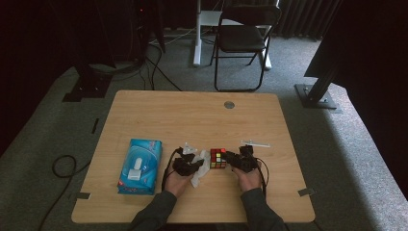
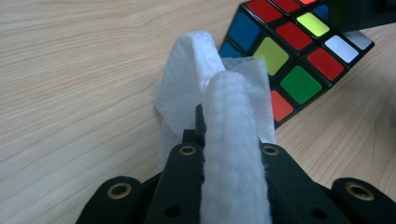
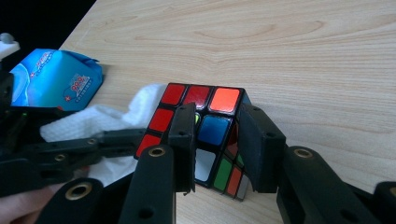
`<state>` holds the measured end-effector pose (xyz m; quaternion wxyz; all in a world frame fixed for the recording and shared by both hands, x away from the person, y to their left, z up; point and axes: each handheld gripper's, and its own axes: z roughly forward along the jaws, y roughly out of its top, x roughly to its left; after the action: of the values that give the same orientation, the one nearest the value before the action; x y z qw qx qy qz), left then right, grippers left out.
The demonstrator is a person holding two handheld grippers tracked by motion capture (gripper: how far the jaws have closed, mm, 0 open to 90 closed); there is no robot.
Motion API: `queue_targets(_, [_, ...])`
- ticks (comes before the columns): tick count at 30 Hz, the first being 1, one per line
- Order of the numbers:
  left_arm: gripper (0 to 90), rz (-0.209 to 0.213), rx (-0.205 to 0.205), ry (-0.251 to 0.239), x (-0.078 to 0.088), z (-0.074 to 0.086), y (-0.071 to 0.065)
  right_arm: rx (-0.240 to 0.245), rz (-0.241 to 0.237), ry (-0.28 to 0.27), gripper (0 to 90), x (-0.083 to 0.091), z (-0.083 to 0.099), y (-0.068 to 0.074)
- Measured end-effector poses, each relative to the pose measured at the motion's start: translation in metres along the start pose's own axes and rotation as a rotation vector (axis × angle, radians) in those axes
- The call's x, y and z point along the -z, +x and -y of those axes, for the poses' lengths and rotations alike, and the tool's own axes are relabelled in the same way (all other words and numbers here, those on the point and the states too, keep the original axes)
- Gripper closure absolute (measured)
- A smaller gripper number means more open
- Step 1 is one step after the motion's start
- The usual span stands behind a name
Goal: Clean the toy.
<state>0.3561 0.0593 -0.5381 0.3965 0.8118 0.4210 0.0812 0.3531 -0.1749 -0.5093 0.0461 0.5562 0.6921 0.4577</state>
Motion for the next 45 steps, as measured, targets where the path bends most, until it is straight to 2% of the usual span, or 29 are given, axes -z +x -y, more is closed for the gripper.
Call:
queue_targets(3, [85.1, 0.012, 0.000, 0.017, -0.007, -0.001, -0.003, 0.000, -0.003, 0.001, 67.6, 0.000, 0.000, 0.000])
queue_targets(9, [84.9, 0.027, 0.003, 0.019, -0.010, -0.003, -0.008, -0.001, -0.005, 0.002, 67.5, 0.000, 0.000, -0.001])
queue_targets(12, [86.0, 0.050, 0.019, 0.005, -0.008, -0.003, -0.006, 0.000, -0.006, 0.001, 67.6, 0.000, 0.000, -0.001])
queue_targets(19, [86.8, 0.082, 0.020, -0.043, 0.002, -0.005, -0.008, -0.004, -0.009, 0.001, 67.5, 0.000, 0.000, -0.001])
queue_targets(22, [86.7, 0.096, 0.008, -0.052, 0.006, -0.005, -0.010, -0.005, -0.013, 0.000, 68.0, 0.000, 0.000, -0.002])
queue_targets(30, [86.4, 0.125, 0.010, -0.086, 0.016, -0.004, -0.015, -0.007, -0.014, -0.004, 68.5, 0.000, 0.001, -0.002])
queue_targets(36, [85.5, 0.123, -0.013, -0.082, 0.018, -0.001, -0.022, -0.006, -0.013, -0.007, 68.8, 0.000, 0.002, -0.001])
queue_targets(45, [85.5, 0.089, -0.003, -0.042, 0.007, 0.005, -0.020, 0.002, 0.004, -0.009, 69.3, 0.000, 0.002, 0.002])
